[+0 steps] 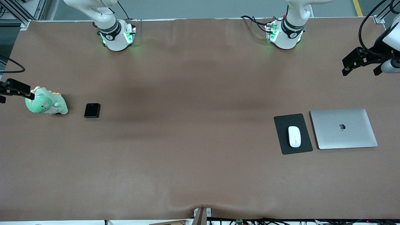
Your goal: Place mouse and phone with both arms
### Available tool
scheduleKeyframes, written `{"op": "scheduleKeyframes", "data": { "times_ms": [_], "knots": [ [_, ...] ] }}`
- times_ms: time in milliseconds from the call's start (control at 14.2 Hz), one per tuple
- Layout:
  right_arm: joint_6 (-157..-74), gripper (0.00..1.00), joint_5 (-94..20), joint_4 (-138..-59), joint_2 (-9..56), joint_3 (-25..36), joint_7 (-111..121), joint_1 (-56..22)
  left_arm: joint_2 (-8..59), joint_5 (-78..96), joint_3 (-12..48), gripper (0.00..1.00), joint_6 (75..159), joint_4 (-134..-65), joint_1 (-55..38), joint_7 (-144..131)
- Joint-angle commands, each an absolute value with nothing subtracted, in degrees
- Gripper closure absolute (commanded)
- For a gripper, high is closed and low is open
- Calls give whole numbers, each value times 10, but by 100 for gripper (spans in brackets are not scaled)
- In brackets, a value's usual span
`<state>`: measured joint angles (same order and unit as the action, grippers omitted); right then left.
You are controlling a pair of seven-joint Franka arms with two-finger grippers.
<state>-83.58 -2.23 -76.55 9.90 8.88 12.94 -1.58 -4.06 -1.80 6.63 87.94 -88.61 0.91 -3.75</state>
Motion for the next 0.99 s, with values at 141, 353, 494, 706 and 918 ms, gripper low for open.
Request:
{"op": "scheduleKeyframes", "data": {
  "times_ms": [141,353,494,706,918],
  "knots": [
    [-857,0,-23,-881,-4,87,64,-13,-53,-4,67,0,868,-896,10,-36],
    [-848,0,-22,-889,-19,88,47,-11,-54,-3,68,0,862,-896,10,-38],
    [-843,0,-22,-889,-28,89,47,-10,-53,-3,68,0,856,-896,10,-46],
    [-846,0,-20,-889,-26,90,48,-9,-52,-3,69,0,852,-896,9,-54],
    [-847,0,-14,-889,-25,90,49,-7,-48,9,69,0,848,-895,9,-58]
  ]
}}
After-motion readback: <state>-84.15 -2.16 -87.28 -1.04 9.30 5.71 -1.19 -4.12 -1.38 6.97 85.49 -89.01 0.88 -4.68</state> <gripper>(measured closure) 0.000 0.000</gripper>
